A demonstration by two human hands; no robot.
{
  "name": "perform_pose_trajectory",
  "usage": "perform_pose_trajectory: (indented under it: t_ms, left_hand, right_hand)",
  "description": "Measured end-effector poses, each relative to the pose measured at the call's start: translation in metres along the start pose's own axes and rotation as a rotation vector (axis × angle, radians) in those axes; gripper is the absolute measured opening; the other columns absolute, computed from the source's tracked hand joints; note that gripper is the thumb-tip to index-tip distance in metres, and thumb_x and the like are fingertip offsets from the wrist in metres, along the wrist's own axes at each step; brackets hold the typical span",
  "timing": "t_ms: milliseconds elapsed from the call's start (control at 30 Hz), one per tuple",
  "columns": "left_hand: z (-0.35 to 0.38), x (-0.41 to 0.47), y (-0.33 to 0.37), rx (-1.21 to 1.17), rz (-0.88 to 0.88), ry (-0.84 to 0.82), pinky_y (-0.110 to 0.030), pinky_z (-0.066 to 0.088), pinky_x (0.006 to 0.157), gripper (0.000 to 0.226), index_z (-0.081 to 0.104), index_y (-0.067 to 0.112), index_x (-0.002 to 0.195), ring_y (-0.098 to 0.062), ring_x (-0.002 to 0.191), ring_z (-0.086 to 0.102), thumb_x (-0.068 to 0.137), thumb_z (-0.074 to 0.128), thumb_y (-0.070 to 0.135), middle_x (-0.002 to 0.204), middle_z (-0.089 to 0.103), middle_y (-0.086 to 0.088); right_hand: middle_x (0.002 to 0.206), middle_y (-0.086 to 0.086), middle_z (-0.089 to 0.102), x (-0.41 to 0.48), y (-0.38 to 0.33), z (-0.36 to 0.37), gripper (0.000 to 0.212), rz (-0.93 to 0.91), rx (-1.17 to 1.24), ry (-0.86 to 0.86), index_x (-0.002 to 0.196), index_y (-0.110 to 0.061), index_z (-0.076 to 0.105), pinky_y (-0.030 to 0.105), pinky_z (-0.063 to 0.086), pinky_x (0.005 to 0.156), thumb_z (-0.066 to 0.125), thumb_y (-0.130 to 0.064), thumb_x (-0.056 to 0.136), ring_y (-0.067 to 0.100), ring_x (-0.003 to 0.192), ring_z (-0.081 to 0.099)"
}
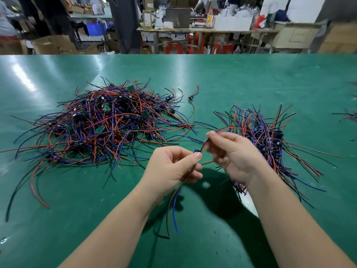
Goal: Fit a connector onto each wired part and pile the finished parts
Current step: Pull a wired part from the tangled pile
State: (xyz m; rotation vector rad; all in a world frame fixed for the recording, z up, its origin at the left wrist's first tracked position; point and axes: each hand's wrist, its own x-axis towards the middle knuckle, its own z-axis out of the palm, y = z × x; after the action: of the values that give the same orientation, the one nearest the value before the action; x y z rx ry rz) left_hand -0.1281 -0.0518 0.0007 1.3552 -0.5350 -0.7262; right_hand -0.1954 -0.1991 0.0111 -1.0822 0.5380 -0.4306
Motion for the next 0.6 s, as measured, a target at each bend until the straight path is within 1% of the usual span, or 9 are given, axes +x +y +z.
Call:
perform_pose_trajectory:
  t_ms: [33,100,167,233,333,400,467,533,600]
  left_hand:
    - [0.001,-0.001,0.000,0.011,0.003,-0.018,-0.023,0.052,0.048,0.016,0.065,0.007,0.068,-0.015,0.046,0.062,0.084,0.067,0.009,0.059,0.067,-0.008]
    - [0.003,-0.003,0.001,0.042,-0.012,-0.083,-0.025,0.053,0.048,0.014,0.064,0.006,0.069,-0.016,0.047,0.063,0.083,0.068,0.009,0.060,0.067,-0.008]
    - [0.004,-0.004,0.000,0.084,-0.034,-0.143,-0.026,0.055,0.050,0.016,0.064,0.006,0.069,-0.016,0.048,0.064,0.084,0.068,0.008,0.060,0.068,-0.008]
    - [0.004,-0.005,0.000,0.130,-0.056,-0.170,-0.027,0.056,0.052,0.017,0.063,0.007,0.068,-0.017,0.050,0.064,0.085,0.068,0.008,0.061,0.068,-0.008]
    - [0.000,-0.005,0.001,0.144,-0.078,-0.175,-0.027,0.056,0.054,0.016,0.065,0.007,0.070,-0.017,0.052,0.065,0.085,0.068,0.008,0.063,0.068,-0.008]
    - [-0.002,-0.004,0.002,0.144,-0.089,-0.179,-0.027,0.056,0.054,0.017,0.066,0.010,0.068,-0.018,0.053,0.066,0.085,0.069,0.008,0.063,0.069,-0.009]
    - [-0.003,-0.004,0.001,0.143,-0.097,-0.194,-0.027,0.056,0.054,0.019,0.068,0.012,0.066,-0.019,0.054,0.067,0.084,0.069,0.008,0.064,0.069,-0.009]
    - [-0.001,-0.005,0.000,0.163,-0.074,-0.194,-0.026,0.056,0.057,0.018,0.070,0.013,0.066,-0.018,0.059,0.067,0.083,0.071,0.012,0.066,0.069,-0.009]
    - [0.000,-0.004,0.001,0.203,-0.015,-0.150,-0.025,0.054,0.059,0.012,0.074,0.018,0.071,-0.013,0.066,0.065,0.078,0.073,0.027,0.071,0.070,-0.004]
  right_hand:
    - [0.061,0.003,0.066,0.002,-0.006,-0.005,0.013,-0.013,0.082,0.052,0.074,-0.008,0.063,0.013,0.041,0.038,0.070,-0.016,0.067,0.008,0.048,0.062]
    - [0.065,0.003,0.068,0.005,-0.018,-0.019,0.017,-0.044,0.195,0.150,0.078,-0.008,0.064,0.014,0.047,0.044,0.069,-0.018,0.066,0.010,0.054,0.065]
    - [0.066,0.003,0.069,0.006,-0.024,-0.031,0.015,-0.068,0.236,0.217,0.079,-0.007,0.064,0.013,0.051,0.050,0.069,-0.018,0.071,0.010,0.059,0.067]
    - [0.066,0.004,0.069,0.007,-0.026,-0.038,0.008,-0.083,0.237,0.251,0.079,-0.007,0.064,0.013,0.051,0.049,0.068,-0.014,0.079,0.010,0.059,0.068]
    - [0.062,0.005,0.068,0.007,-0.027,-0.042,0.008,-0.091,0.201,0.288,0.078,-0.007,0.064,0.012,0.046,0.043,0.070,-0.012,0.080,0.008,0.055,0.066]
    - [0.054,0.001,0.063,0.009,-0.027,-0.042,0.013,-0.089,0.194,0.310,0.073,-0.009,0.061,0.011,0.035,0.034,0.068,-0.012,0.084,0.005,0.047,0.060]
    - [0.049,-0.002,0.056,0.012,-0.027,-0.043,0.021,-0.091,0.173,0.339,0.069,-0.011,0.055,0.011,0.027,0.030,0.063,-0.012,0.089,0.002,0.040,0.053]
    - [0.047,-0.004,0.052,0.014,-0.026,-0.043,0.025,-0.089,0.166,0.353,0.069,-0.011,0.053,0.011,0.026,0.029,0.059,-0.016,0.092,0.002,0.037,0.049]
    - [0.046,-0.003,0.054,0.013,-0.026,-0.044,0.032,-0.072,0.205,0.344,0.073,-0.010,0.056,0.013,0.032,0.032,0.050,-0.028,0.098,0.005,0.038,0.052]
